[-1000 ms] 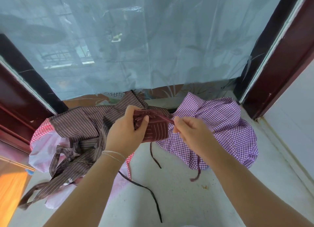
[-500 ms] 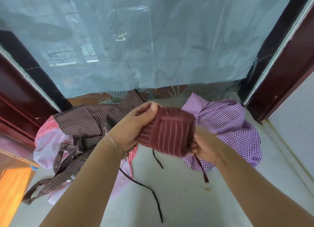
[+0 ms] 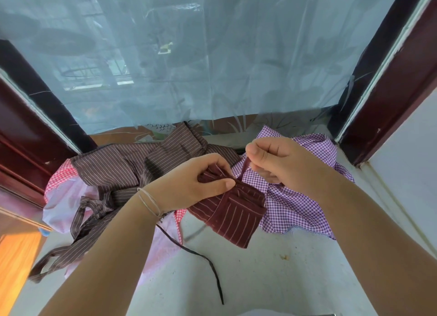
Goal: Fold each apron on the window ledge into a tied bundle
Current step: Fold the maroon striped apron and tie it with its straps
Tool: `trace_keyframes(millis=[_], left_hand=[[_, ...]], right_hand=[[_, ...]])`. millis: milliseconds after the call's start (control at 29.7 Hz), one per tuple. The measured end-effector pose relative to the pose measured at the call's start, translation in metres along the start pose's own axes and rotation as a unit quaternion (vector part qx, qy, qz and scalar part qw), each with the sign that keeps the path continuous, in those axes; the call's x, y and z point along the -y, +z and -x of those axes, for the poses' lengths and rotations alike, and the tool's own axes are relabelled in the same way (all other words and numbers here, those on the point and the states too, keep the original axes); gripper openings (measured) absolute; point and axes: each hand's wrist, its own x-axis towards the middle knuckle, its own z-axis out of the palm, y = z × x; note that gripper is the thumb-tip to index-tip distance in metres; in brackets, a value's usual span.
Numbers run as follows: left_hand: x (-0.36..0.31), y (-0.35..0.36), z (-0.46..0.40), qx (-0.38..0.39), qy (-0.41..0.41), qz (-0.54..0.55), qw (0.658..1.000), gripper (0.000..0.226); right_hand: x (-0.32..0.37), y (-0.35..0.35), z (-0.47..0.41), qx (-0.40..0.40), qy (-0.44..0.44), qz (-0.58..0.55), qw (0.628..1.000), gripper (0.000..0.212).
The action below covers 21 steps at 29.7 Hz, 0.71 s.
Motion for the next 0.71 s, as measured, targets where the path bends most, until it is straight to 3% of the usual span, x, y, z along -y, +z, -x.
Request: trace_keyframes(millis=[168, 336, 437, 504, 571, 706], left_hand=[[-0.003, 0.011, 0.0, 0.05, 0.017, 0.001, 0.999, 0.018], [-0.002, 0.019, 0.001, 0.017, 0.036, 0.065, 0.997, 0.024], [0.002, 0.021, 0.004, -0.019, 0.043, 0.144, 0.988, 0.018], [0.003, 0.021, 0.006, -0.032, 0.036, 0.195, 0.98, 0.014], [0.006, 0.02, 0.005, -0.031, 0.028, 0.224, 0.974, 0.013], [0.02, 0.021, 0.005, -0.042, 0.014, 0.272, 0.961, 0.009]], right_hand=[[0.002, 0.006, -0.003, 0.023, -0.023, -0.003, 0.999, 0.035], [-0.003, 0.007, -0.002, 0.02, -0.052, -0.105, 0.993, 0.032], [-0.018, 0.008, -0.006, -0.021, 0.028, -0.272, 0.962, 0.048], [-0.03, 0.016, -0.002, 0.019, 0.143, -0.321, 0.936, 0.058], [-0.041, 0.028, 0.004, 0.09, 0.217, -0.297, 0.925, 0.066], [-0.047, 0.031, 0.011, 0.127, 0.21, -0.237, 0.94, 0.091]])
